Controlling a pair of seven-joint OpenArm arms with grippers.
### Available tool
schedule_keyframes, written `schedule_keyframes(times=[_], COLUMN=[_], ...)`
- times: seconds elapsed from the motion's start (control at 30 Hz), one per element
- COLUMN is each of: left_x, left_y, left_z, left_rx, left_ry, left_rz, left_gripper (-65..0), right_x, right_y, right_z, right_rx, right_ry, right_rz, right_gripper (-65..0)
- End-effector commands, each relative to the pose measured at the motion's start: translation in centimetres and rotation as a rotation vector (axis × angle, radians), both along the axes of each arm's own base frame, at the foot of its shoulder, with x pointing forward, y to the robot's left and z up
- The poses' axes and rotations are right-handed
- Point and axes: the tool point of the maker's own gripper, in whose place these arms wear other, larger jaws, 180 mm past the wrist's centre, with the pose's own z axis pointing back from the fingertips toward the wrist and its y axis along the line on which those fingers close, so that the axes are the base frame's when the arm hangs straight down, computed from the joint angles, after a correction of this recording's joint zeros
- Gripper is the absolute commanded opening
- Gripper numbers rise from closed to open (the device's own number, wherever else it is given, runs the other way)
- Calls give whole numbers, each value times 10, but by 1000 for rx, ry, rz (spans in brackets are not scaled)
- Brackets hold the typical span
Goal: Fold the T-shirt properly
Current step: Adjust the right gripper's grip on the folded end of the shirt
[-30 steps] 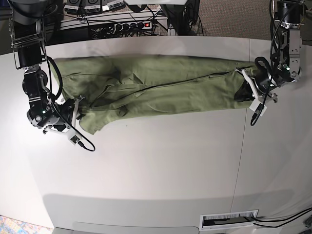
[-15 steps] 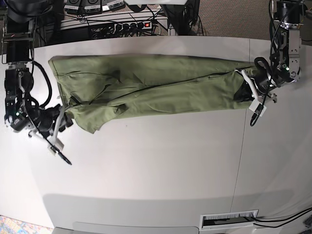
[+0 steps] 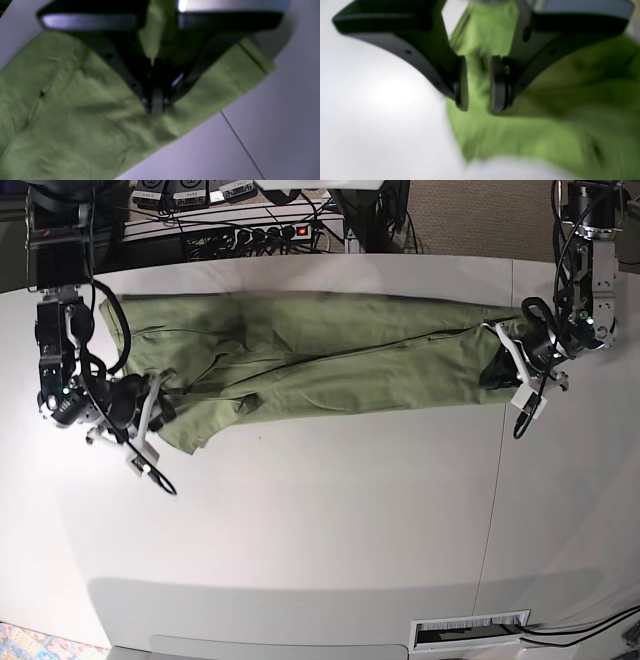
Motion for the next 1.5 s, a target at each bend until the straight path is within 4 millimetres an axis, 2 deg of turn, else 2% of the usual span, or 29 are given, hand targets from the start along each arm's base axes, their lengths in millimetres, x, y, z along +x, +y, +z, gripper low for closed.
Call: schedule_keyframes(times=[0.0,0.07,0.17,0.3,0.43,0.5,0.6,0.63,0.7,0.73,0.9,1.03,1.2,1.27,1.47], left_x=[6,6,6,6,6,6,6,6,6,6,6,6,6,6,6], left_y=[4,4,5,5,5,5,5,5,5,5,5,5,5,5,5], left_z=[9,9,9,8,8,8,8,8,8,8,8,8,8,8,8], left_rx=[5,5,6,7,7,7,7,7,7,7,7,8,7,8,13], left_ry=[-27,-28,-27,-24,-24,-24,-25,-24,-24,-24,-24,-24,-25,-24,-26], left_rz=[1,1,1,0,0,0,0,0,0,0,0,0,1,0,-1], left_gripper=[-650,-650,-650,-650,-650,-650,-650,-650,-650,-650,-650,-650,-650,-650,-650], right_x=[20,34,49,59,58,56,51,50,47,46,38,31,16,8,-27], right_y=[1,5,8,-3,-14,-19,-25,-27,-28,-27,-12,10,26,22,-1], right_z=[25,35,38,20,3,-5,-18,-22,-26,-27,-22,-5,18,19,-2], right_rx=[8,-1,3,19,43,48,56,56,68,77,177,227,202,185,131], right_ry=[-92,-150,-205,-202,-161,-139,-105,-94,-76,-62,14,39,75,89,200], right_rz=[3,4,-5,-52,-94,-111,-137,-143,-152,-156,-161,-82,13,26,17], right_gripper=[-495,-494,-494,-493,-483,-456,-470,-509,-631,-650,-650,-650,-650,-650,-650])
